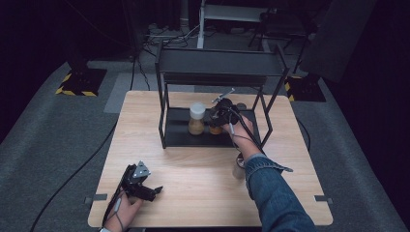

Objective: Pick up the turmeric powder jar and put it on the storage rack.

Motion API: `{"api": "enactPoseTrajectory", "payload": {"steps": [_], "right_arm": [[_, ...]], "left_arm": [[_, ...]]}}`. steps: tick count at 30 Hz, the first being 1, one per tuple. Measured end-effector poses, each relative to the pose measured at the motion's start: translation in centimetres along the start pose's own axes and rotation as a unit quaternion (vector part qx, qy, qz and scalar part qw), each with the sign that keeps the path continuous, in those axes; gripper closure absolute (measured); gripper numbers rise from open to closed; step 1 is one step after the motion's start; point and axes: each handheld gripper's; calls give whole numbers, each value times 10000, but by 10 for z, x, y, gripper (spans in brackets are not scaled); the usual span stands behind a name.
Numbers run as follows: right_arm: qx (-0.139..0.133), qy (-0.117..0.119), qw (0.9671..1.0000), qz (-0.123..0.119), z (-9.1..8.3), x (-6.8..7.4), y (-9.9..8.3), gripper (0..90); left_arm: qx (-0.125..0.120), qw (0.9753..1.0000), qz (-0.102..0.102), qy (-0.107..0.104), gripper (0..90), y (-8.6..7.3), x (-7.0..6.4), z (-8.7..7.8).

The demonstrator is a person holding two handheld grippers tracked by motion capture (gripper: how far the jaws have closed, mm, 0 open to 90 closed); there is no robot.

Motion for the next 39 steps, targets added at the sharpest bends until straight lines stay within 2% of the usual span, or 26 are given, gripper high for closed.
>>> {"api": "enactPoseTrajectory", "payload": {"steps": [2, 7, 13, 21, 22, 24, 25, 28, 31, 39], "right_arm": [[29, 76, 10000, 49, 6, -4, 2, 306], [105, 25, 9999, 120, 17, -7, 5, 306], [106, 68, 9996, 239, 23, -10, 5, 306], [89, 67, 9997, 197, 26, -10, 4, 303], [90, 64, 9998, 179, 26, -10, 4, 293], [38, 84, 9998, 175, 25, -12, 2, 201], [47, 131, 9996, 259, 24, -13, 1, 181], [-70, 176, 9994, 302, 14, -14, -5, 121], [-187, 128, 9995, 207, 2, -11, -14, 90], [-495, 104, 9986, 161, -31, -3, -51, 75]], "left_arm": [[6, 10000, 14, -2, 0, 0, 0, 0], [-3, 10000, 5, -7, 0, 0, 0, 0], [-1, 10000, 13, -2, 0, 0, 0, 0], [0, 10000, 12, -1, 0, 0, 0, 0], [7, 10000, 7, -1, 0, 0, 0, 0], [4, 10000, 6, -1, 0, 0, 0, 0], [2, 10000, 13, -2, 0, 0, 0, 0], [1, 10000, 10, -5, 0, 0, 0, 0], [0, 10000, 13, -2, 0, 0, 0, 0], [1, 10000, 10, -3, 0, 0, 0, 0]]}}
Point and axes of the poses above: each handheld gripper's, and its own axes: z roughly forward along the jaws, y roughly out of its top, x roughly to its left, and after that the axes turned 15 degrees about x, right-handed
